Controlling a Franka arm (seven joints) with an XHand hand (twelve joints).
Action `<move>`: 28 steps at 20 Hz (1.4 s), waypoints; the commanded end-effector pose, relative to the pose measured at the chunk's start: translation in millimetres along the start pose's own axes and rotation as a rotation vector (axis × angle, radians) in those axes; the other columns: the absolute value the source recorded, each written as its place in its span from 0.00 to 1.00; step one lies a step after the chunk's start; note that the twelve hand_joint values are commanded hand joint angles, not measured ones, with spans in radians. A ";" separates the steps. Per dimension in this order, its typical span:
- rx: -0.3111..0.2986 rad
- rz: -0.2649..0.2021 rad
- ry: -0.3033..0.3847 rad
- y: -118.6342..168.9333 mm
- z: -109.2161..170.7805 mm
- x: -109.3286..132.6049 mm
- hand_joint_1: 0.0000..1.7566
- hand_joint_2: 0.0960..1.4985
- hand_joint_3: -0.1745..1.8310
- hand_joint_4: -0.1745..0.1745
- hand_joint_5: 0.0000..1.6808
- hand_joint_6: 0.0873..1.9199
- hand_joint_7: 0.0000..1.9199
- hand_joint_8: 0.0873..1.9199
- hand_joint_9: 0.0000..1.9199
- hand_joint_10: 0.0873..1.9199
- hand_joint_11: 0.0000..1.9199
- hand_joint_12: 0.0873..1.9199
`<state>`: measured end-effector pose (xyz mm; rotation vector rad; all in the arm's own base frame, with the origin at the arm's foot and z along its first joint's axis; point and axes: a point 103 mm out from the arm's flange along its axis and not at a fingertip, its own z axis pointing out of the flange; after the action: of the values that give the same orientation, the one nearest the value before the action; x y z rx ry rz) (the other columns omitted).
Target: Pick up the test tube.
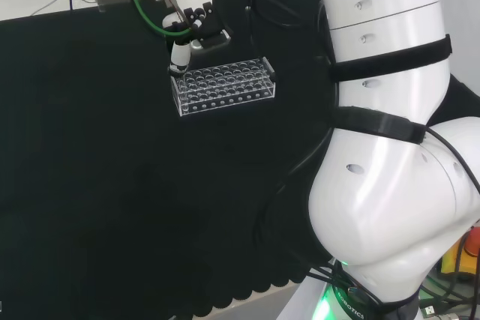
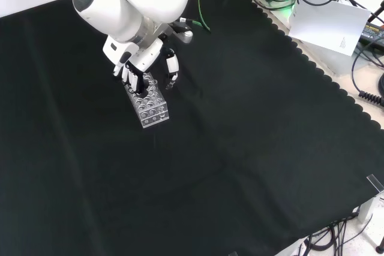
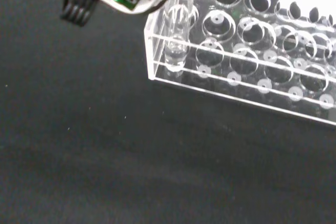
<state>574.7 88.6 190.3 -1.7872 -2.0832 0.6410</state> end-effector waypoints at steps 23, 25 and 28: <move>-0.151 -0.002 0.070 6.0 -22.0 2.6 0.81 0.41 0.36 0.00 0.78 0.23 0.73 0.32 0.73 0.03 0.37 0.65; -0.157 -0.005 0.085 -0.3 -21.8 2.3 0.81 0.40 0.37 0.00 0.79 0.23 0.74 0.31 0.73 0.03 0.37 0.65; -0.172 -0.007 0.107 -10.6 -21.6 2.6 0.81 0.40 0.37 0.00 0.79 0.23 0.74 0.31 0.74 0.02 0.37 0.65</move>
<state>590.3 95.1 203.4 -1.8604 -2.1424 0.4534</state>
